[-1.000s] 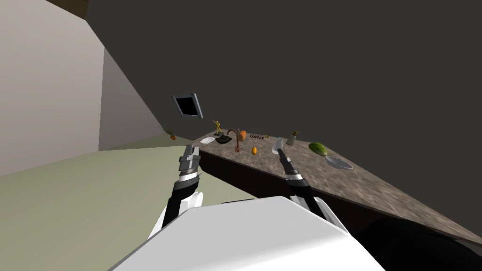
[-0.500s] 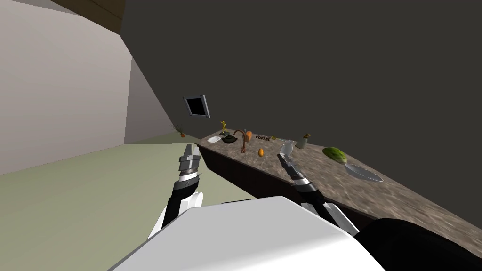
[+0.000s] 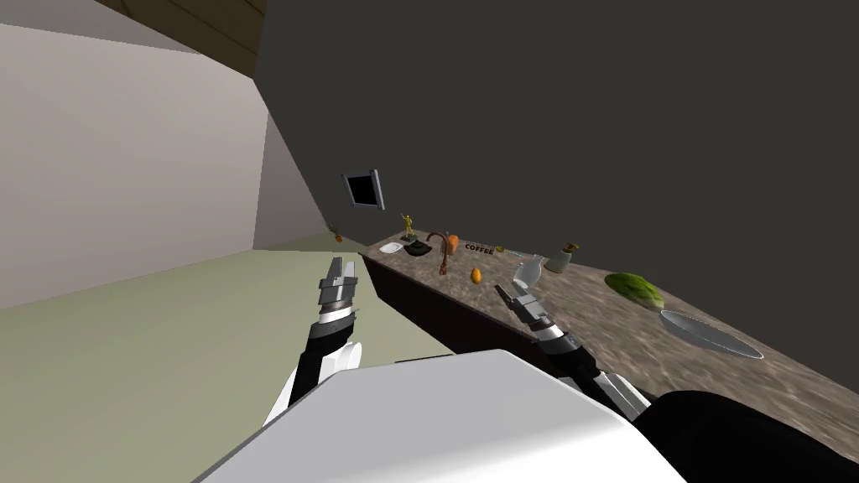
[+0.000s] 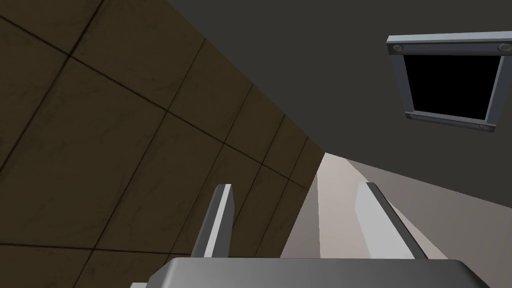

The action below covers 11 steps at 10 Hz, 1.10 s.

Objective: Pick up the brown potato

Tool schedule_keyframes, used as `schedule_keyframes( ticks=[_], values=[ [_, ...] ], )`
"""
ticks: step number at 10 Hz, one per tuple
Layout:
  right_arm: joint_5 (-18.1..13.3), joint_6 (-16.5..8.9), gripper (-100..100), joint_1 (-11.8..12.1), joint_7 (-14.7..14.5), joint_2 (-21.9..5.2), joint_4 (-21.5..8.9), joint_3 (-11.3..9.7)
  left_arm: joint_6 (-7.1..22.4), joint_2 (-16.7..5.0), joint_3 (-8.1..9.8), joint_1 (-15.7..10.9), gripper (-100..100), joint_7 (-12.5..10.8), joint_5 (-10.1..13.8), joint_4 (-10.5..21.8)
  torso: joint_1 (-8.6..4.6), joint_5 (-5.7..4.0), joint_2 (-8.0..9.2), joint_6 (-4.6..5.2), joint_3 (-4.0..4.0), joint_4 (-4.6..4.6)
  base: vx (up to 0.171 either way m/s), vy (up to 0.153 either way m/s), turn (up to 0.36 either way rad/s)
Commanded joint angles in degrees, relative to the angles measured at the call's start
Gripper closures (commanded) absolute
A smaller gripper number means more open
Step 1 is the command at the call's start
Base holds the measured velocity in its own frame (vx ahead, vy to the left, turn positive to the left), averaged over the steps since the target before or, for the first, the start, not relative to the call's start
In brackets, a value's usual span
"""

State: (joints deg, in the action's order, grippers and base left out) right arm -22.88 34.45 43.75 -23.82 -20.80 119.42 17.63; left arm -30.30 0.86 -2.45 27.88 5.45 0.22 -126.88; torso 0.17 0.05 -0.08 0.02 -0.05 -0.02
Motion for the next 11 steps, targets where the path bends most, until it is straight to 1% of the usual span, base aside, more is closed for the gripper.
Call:
schedule_keyframes(
  ticks=[1, 2, 3, 4, 5, 6, 7, 8, 9, 10, 11],
  values=[
    [-2.9, 0.9, -100, 1.8, -1.7, -2.2, -1.2, 1.7, 0.0, 0.0, 0.0, 0.0, 0, 0.0, 0.0, 0.0, 0.0, 0.0, 0.0, 0.0, 0.0, 0.0, 0.042, 0.052, 0.208],
    [-4.1, 0.9, -100, 1.8, -1.7, -2.2, -1.2, 1.7, 0.0, 0.0, -0.01, 0.0, 0, 0.0, 0.0, 0.0, 0.01, 0.0, -0.02, -0.04, -0.01, 0.0, 0.038, 0.037, 0.106],
    [-6.1, 1.9, -100, 3.5, -3.1, -4.2, -2.4, 3.4, 0.0, 0.0, 0.0, 0.0, 0, 0.0, 0.0, 0.0, -0.02, -0.01, 0.0, 0.0, 0.0, 0.0, 0.051, 0.046, 0.213],
    [-7.4, 1.9, -100, 3.5, -3.1, -4.2, -2.4, 3.4, 0.0, 0.0, 0.0, 0.0, 0, 0.0, 0.0, 0.0, 0.0, 0.0, -0.04, -0.04, -0.02, -0.01, 0.037, 0.032, 0.124],
    [-9.5, 2.9, -100, 5.3, -4.6, -6.4, -3.6, 5.1, 0.0, 0.0, 0.0, 0.0, 0, 0.0, 0.0, 0.0, -0.04, -0.01, 0.0, 0.0, 0.0, 0.0, 0.043, 0.04, 0.234],
    [-10.8, 2.9, -100, 5.3, -4.6, -6.4, -3.6, 5.1, 0.0, 0.0, 0.0, 0.0, 0, 0.0, 0.0, 0.0, -0.02, -0.01, -0.01, -0.03, 0.0, 0.0, 0.037, 0.028, 0.124],
    [-12.8, 3.9, -100, 7.1, -6.0, -8.5, -4.8, 6.9, 0.0, 0.0, 0.0, 0.0, 0, 0.0, 0.0, 0.0, -0.06, -0.02, 0.0, 0.0, 0.0, 0.0, 0.045, 0.025, 0.257],
    [-14.2, 3.9, -100, 7.1, -6.0, -8.5, -4.8, 6.9, 0.0, 0.0, 0.0, 0.0, 0, 0.0, 0.0, 0.0, -0.08, -0.02, -0.02, -0.04, -0.01, 0.0, 0.042, 0.018, 0.137],
    [-16.2, 4.9, -100, 9.0, -7.4, -10.7, -6.1, 8.6, 0.0, 0.0, 0.0, 0.0, 0, 0.0, 0.0, 0.0, -0.09, -0.02, -0.01, 0.01, -0.01, 0.0, 0.043, 0.028, 0.264],
    [-17.7, 4.9, -100, 9.0, -7.4, -10.7, -6.1, 8.6, 0.0, 0.0, 0.0, 0.0, 0, 0.0, 0.0, 0.0, -0.07, -0.01, -0.02, -0.04, -0.01, 0.0, 0.039, 0.016, 0.114],
    [-19.5, 5.9, -100, 10.9, -8.8, -13.0, -7.3, 10.4, 0.0, 0.0, 0.01, 0.0, 0, 0.0, 0.0, 0.0, -0.09, -0.02, 0.01, 0.02, 0.0, 0.0, 0.045, 0.02, 0.249]
  ],
)
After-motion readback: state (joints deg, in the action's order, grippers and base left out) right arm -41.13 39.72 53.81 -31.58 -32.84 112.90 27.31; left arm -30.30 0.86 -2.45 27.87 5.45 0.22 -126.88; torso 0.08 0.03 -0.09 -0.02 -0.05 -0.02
